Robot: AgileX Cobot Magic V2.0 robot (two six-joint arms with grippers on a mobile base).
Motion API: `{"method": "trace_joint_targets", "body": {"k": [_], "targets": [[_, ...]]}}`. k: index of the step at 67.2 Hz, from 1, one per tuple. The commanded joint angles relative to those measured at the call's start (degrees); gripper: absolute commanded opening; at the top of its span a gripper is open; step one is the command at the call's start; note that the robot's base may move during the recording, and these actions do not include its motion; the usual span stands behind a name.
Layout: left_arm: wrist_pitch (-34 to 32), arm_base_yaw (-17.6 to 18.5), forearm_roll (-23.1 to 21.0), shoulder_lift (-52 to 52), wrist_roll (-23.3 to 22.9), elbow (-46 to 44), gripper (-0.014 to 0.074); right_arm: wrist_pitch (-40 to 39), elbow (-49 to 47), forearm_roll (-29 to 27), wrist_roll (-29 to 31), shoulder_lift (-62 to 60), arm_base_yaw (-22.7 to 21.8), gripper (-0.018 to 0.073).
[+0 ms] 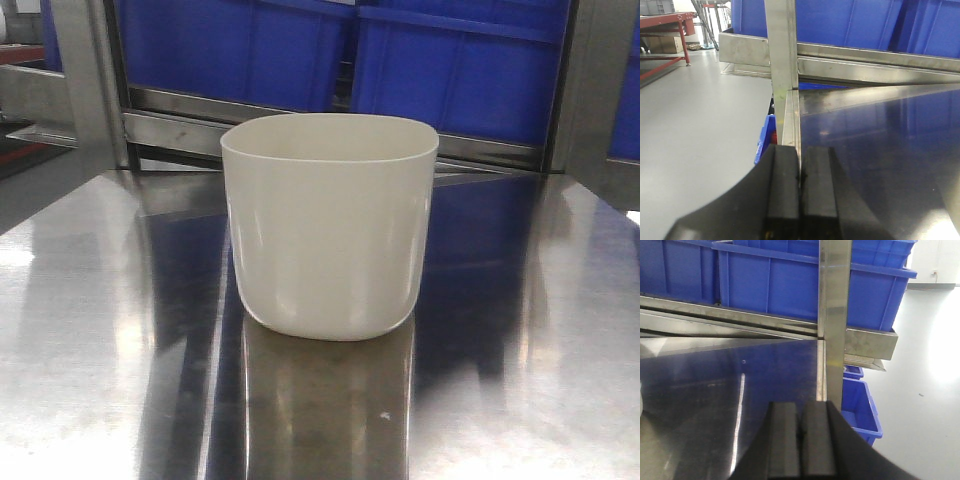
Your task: Move white bin to right shelf second layer
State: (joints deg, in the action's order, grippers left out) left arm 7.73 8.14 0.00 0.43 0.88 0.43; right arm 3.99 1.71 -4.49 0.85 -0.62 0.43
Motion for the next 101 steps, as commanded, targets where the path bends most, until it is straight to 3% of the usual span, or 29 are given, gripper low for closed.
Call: {"method": "trace_joint_targets", "body": {"k": [1,53,63,75,101], "targets": [[-5.0,0.2,0.0,0.9,-0.2,2.1,0.0085,-5.0,-1.0,0.0,0.0,-1.1,0.0,0.0043],[-5.0,0.2,0.0,0.9,-0.2,2.1,0.0085,-4.9,-1.0,0.0,0.0,-1.1,0.0,0.0043],[-5.0,0.2,0.0,0.9,-0.2,2.1,0.0085,2.0,-5.4,0.1,0.0,0.3,0.0,0.0043],[-5.0,0.2,0.0,0.9,-0.2,2.1,0.0085,7.7,-11.5,0.1,0.0,6.0,0.0,0.0043],[-5.0,0.2,0.0,0.9,-0.2,2.1,0.0085,8.5,-25.3,0.5,0.0,29.0,0.0,0.0043]]}}
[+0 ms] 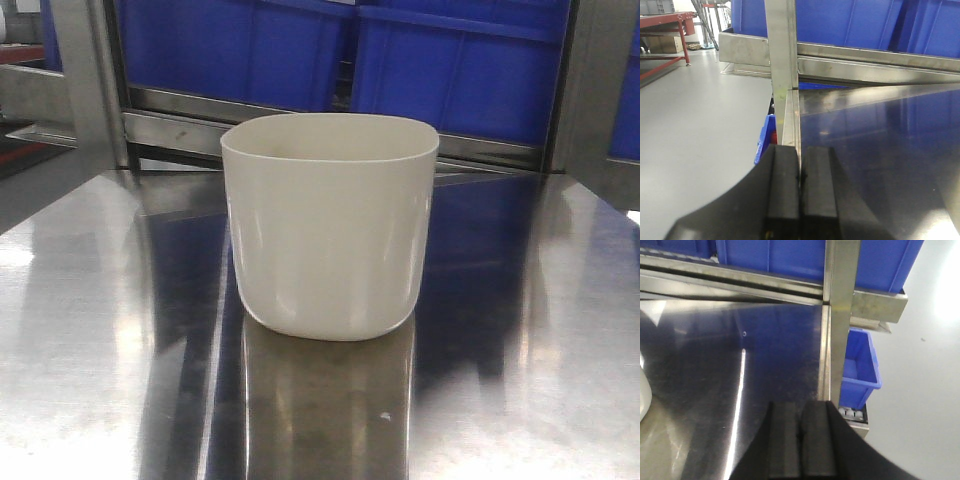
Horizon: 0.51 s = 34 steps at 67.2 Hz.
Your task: Move white bin to right shelf second layer
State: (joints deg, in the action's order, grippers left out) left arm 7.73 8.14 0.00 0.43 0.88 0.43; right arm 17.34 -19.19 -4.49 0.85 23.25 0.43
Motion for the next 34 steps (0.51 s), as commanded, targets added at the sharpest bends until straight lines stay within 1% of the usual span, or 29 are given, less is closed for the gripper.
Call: {"method": "trace_joint_targets", "body": {"k": [1,14,18,25,28,34], "targets": [[-5.0,0.2,0.0,0.9,-0.2,2.1,0.0085,-4.9,-5.1,0.5,0.0,5.9,0.0,0.0043],[-5.0,0.2,0.0,0.9,-0.2,2.1,0.0085,-5.5,-11.3,0.5,0.0,16.0,0.3,0.0043],[-5.0,0.2,0.0,0.9,-0.2,2.1,0.0085,-5.6,-13.3,0.6,0.0,18.4,1.0,0.0043],[-5.0,0.2,0.0,0.9,-0.2,2.1,0.0085,-4.4,-16.9,3.0,0.0,21.7,3.6,0.0043],[-5.0,0.2,0.0,0.9,-0.2,2.1,0.0085,-3.4,-18.7,4.0,0.0,23.7,5.4,0.0043],[-5.0,0.2,0.0,0.9,-0.2,2.1,0.0085,0.3,-22.2,5.9,0.0,27.2,8.9,0.0043]]}}
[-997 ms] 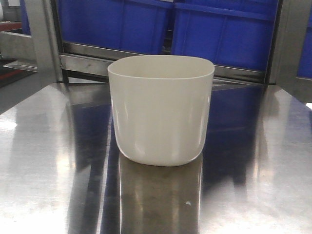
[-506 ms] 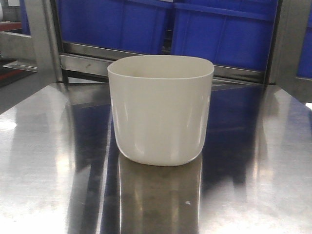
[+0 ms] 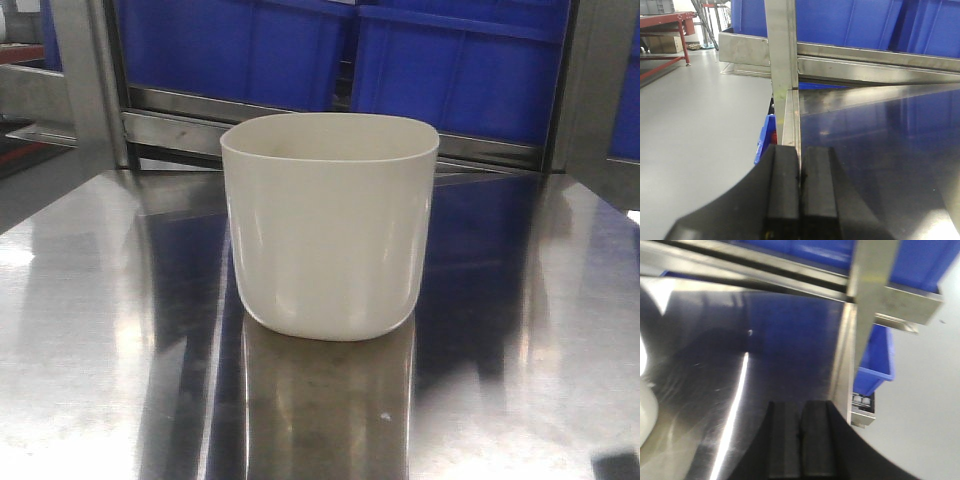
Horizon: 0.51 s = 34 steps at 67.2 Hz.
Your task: Move white bin to right shelf second layer
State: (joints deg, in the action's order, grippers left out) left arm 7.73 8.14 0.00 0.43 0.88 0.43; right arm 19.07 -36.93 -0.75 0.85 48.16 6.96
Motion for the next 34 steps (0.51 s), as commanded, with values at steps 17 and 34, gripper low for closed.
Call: {"method": "trace_joint_targets", "body": {"k": [17,34], "targets": [[-5.0,0.2,0.0,0.9,-0.2,2.1,0.0085,8.3,-13.4,4.0,-11.8,13.0,8.7,0.0052],[-5.0,0.2,0.0,0.9,-0.2,2.1,0.0085,33.2,-24.9,21.3,-55.7,23.1,14.7,0.0052]]}}
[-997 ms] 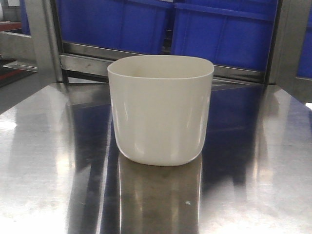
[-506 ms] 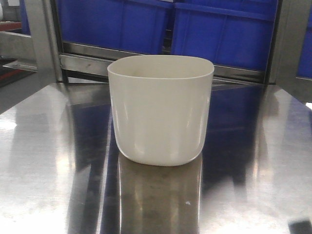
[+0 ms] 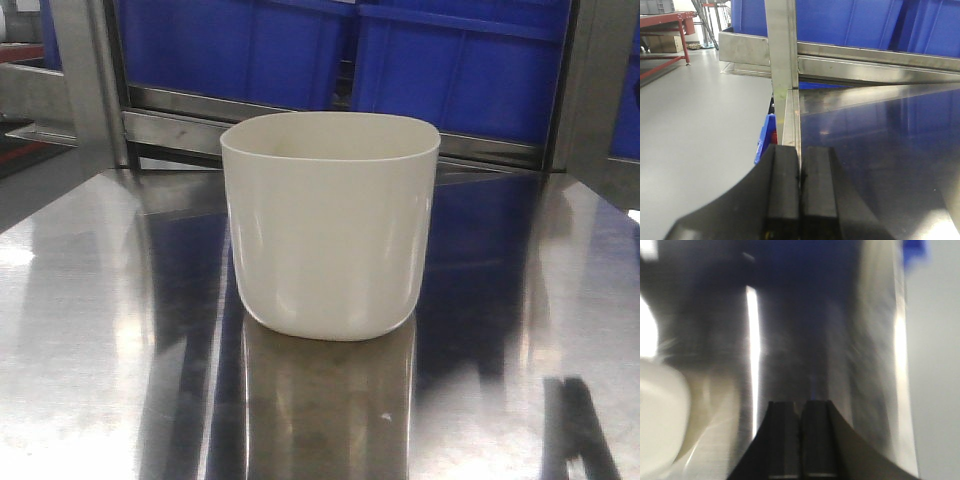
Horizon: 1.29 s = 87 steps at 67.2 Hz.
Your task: Move white bin to right shelf second layer
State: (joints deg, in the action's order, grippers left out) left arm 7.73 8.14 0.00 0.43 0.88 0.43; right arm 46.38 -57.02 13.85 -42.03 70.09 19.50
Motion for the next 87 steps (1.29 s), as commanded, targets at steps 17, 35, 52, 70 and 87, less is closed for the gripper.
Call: {"method": "trace_joint_targets", "body": {"k": [17,35,52,70,87], "targets": [[-5.0,0.2,0.0,0.9,-0.2,2.1,0.0085,9.8,-11.7,14.0,-17.0,5.1,11.9,0.0049],[-5.0,0.2,0.0,0.9,-0.2,2.1,0.0085,9.4,-15.2,15.0,-13.5,8.4,18.6,0.0050],[-5.0,0.2,0.0,0.9,-0.2,2.1,0.0085,15.8,-24.0,10.1,-12.0,15.3,20.7,0.0262],[-5.0,0.2,0.0,0.9,-0.2,2.1,0.0085,16.6,-29.1,5.7,-12.0,19.4,22.5,0.0398],[-5.0,0.2,0.0,0.9,-0.2,2.1,0.0085,16.6,-28.3,4.5,-12.0,21.8,22.6,0.0398]]}}
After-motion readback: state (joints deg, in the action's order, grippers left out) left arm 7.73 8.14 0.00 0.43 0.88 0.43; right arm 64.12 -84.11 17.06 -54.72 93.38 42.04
